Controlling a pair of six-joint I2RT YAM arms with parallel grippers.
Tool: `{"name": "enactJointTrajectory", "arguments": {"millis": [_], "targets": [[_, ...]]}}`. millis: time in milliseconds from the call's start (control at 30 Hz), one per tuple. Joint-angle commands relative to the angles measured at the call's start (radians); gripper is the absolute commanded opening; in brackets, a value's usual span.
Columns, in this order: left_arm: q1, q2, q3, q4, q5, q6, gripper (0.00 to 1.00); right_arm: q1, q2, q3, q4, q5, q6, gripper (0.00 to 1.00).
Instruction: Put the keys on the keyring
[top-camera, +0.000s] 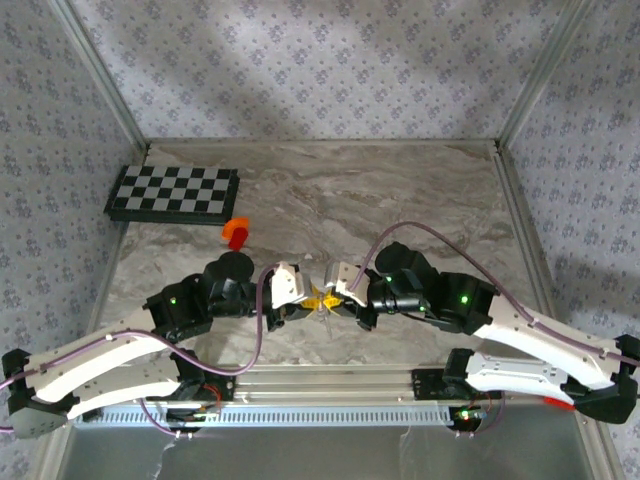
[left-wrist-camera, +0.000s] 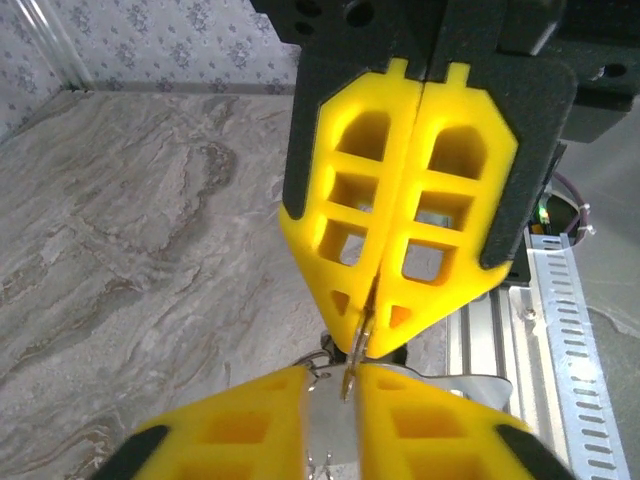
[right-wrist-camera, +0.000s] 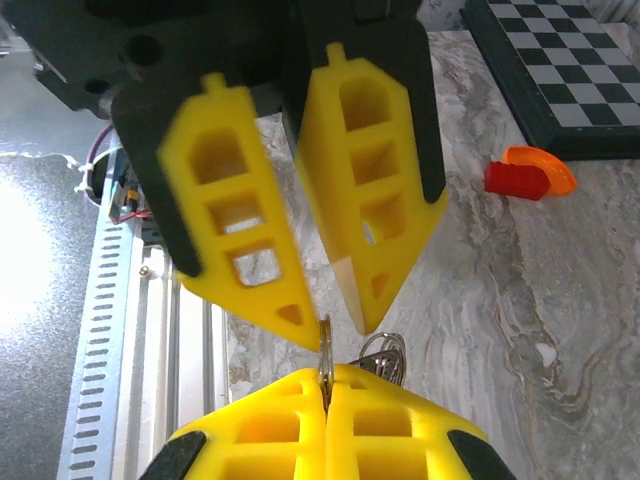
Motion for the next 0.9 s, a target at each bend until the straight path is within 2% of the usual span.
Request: {"name": "enactJointTrajectory", "arguments": {"millis": [0,100,200,367,533,667,867], "targets": [[-0.004,0.012,0.045,0.018,-0.005,0.015,0.13,0.011,0.006,0.032,0.015,-0.034,-0.012,0.00],[-0.004,0.019,0.045,0.030,-0.001,0.016,0.12,0.013,0.011,0.032,0.016,-0.038,-0.014,0.00],[-0.004,0.018,0.043,0.044,0.010,0.011,0.00,0.013,0.008,0.035,0.015,-0.031,-0.014,0.00],[-0.004,-0.002,0.037,0.086,0.047,-0.004,0.00,0.012,-0.011,0.024,0.037,0.000,-0.014,0.01],[-0.004,-0.042,-0.014,0.210,0.088,-0.039,0.00,0.011,-0.054,-0.010,0.092,0.020,0.005,0.20],[-0.005,-0.068,-0.048,0.297,0.119,-0.060,0.00,0.008,-0.083,-0.026,0.111,0.030,0.013,0.20],[-0.004,-0.071,-0.066,0.363,0.150,-0.083,0.00,-0.005,-0.121,-0.061,0.149,-0.018,0.030,0.20]]}}
